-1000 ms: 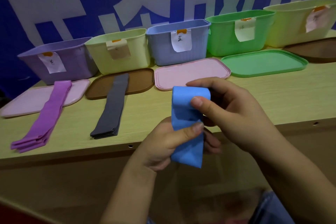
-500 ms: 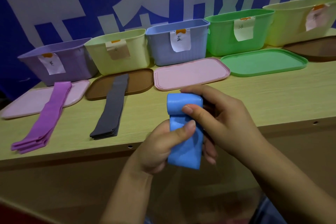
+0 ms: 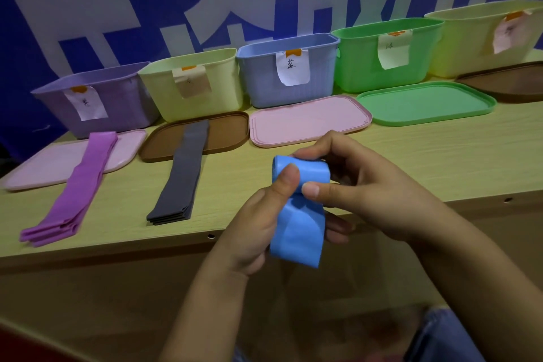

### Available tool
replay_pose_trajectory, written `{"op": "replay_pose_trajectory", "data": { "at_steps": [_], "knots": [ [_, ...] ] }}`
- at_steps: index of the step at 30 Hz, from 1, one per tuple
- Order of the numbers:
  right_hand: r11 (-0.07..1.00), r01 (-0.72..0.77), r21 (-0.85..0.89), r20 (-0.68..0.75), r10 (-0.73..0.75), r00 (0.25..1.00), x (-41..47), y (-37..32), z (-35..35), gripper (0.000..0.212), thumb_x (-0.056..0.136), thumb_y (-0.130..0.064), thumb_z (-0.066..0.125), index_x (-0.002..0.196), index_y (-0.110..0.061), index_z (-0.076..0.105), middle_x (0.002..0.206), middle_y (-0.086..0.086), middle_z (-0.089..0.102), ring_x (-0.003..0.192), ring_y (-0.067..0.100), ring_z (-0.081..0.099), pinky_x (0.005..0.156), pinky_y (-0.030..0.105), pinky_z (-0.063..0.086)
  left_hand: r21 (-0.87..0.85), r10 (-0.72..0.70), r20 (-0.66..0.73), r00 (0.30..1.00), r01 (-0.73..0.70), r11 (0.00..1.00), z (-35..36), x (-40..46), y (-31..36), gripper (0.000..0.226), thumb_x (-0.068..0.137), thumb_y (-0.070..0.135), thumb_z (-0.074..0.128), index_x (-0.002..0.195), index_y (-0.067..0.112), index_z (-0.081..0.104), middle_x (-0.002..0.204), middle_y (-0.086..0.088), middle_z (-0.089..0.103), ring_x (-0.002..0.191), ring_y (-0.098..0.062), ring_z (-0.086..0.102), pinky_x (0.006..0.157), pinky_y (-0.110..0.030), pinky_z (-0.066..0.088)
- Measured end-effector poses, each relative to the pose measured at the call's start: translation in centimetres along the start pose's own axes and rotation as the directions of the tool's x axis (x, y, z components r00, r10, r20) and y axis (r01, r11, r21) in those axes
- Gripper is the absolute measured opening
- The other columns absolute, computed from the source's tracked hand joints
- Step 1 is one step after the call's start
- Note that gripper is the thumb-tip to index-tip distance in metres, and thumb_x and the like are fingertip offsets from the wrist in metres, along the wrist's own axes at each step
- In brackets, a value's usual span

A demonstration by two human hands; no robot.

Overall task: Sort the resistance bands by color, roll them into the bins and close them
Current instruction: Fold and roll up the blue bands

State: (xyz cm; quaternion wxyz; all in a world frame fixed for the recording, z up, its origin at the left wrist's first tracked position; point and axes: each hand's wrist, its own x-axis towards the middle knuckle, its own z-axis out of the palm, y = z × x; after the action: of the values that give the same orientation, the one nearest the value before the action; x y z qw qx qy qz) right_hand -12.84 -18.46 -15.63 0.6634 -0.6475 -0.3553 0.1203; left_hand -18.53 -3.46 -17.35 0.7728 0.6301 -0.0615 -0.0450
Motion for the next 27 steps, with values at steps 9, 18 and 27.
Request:
{"op": "replay_pose_trajectory", "data": {
  "at_steps": [9,18,27],
  "knots": [
    [0.997,-0.049,-0.064,0.055,0.053,0.997,0.2,0.0,-0.4,0.028,0.076,-0.037,0.065,0.104,-0.034,0.063,0.103,-0.002,0.066,0.088,0.01,0.065,0.072,0.037,0.055,-0.062,0.045,0.094,0.995,-0.04,0.997,-0.6,-0.2,0.4,0.035,0.064,0.052,0.07,0.091,0.03,0.076,0.086,-0.003,0.074,0.074,-0.019,0.072,0.063,-0.027,0.056],
    [0.996,-0.013,-0.084,-0.051,0.008,0.999,0.0,0.0,-0.3,0.033,0.066,-0.03,0.078,0.096,-0.024,0.067,0.088,-0.003,0.068,0.077,0.007,0.064,0.062,0.027,0.056,-0.087,-0.003,0.003,1.0,0.004,0.996,-1.4,0.5,-1.1,0.054,0.046,0.048,0.089,0.093,0.023,0.077,0.091,-0.004,0.074,0.083,-0.02,0.071,0.068,-0.03,0.057],
    [0.996,0.067,-0.058,-0.155,-0.075,0.985,0.2,-0.8,-0.6,0.033,0.063,-0.025,0.069,0.094,-0.013,0.064,0.09,-0.003,0.068,0.072,0.004,0.063,0.062,0.021,0.052,0.094,0.032,0.062,0.998,-0.038,0.995,-0.6,0.3,-0.2,0.031,0.09,0.031,0.05,0.107,0.005,0.055,0.07,-0.002,0.064,0.054,-0.012,0.057,0.06,-0.027,0.051]
  ]
}}
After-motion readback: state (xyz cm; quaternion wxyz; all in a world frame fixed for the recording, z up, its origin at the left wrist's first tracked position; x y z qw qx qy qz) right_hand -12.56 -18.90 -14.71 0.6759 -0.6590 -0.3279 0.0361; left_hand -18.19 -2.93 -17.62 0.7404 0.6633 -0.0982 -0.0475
